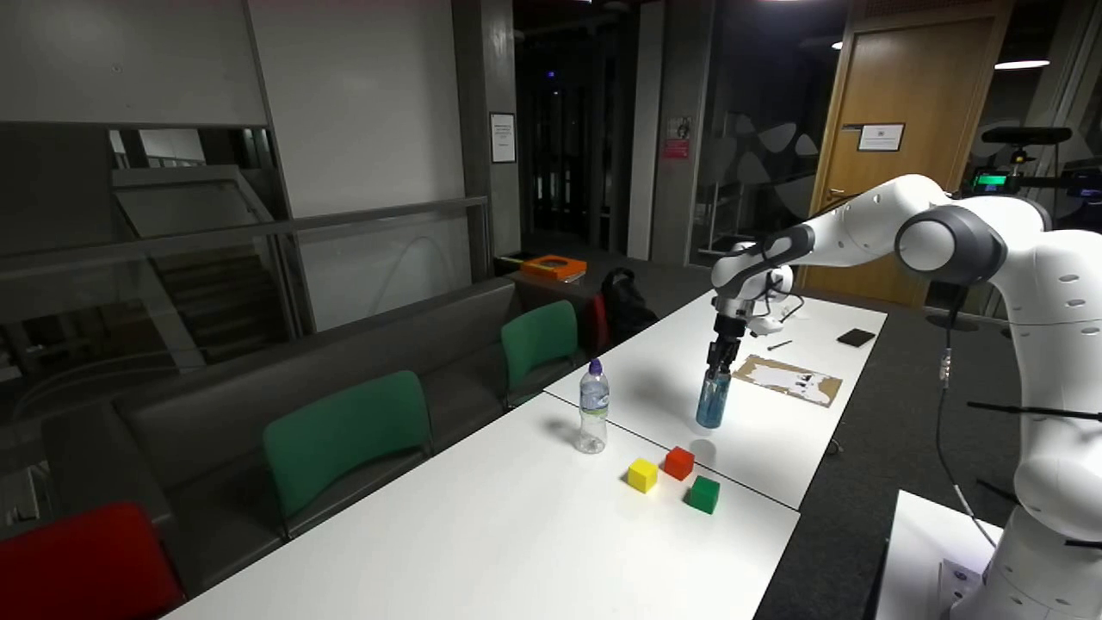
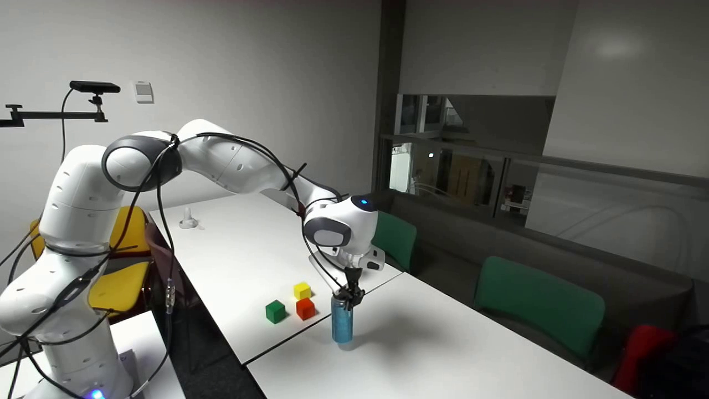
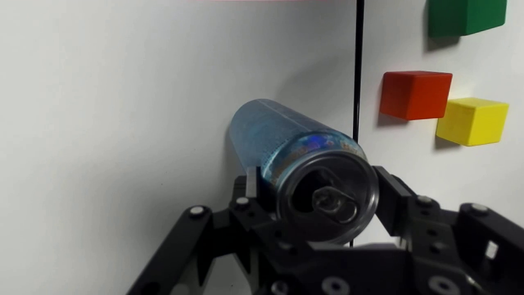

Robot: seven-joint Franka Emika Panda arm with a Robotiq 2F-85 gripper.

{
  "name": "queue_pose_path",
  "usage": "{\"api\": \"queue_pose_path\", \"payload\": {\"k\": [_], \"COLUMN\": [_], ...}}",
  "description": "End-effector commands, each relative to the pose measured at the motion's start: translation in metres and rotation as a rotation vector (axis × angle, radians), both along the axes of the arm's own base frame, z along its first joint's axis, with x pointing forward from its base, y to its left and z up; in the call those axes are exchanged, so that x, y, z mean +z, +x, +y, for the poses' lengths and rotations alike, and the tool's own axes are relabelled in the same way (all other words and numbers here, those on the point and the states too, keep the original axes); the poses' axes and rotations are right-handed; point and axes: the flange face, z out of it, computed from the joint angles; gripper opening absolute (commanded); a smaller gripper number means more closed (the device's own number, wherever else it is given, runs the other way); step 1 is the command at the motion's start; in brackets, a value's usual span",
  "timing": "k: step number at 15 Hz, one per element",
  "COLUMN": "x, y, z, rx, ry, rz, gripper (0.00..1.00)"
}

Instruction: Move the blue can to the right

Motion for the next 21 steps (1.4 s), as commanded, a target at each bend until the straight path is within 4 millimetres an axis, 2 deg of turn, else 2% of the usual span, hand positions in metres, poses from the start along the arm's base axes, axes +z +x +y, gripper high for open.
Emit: {"api": "queue_pose_path", "payload": {"k": [1, 8, 9, 21], "x": [0.0, -0.004, -0.004, -0.021], "y": [0.0, 0.0, 0.0, 0.0], "z": [0.0, 0.0, 0.0, -0.008], "rx": [0.0, 0.0, 0.0, -0.016], "ry": [0.0, 0.002, 0.002, 0.014], "rz": [0.002, 0.007, 0.007, 0.036], "gripper": [0.69, 0.69, 0.44, 0.44]}}
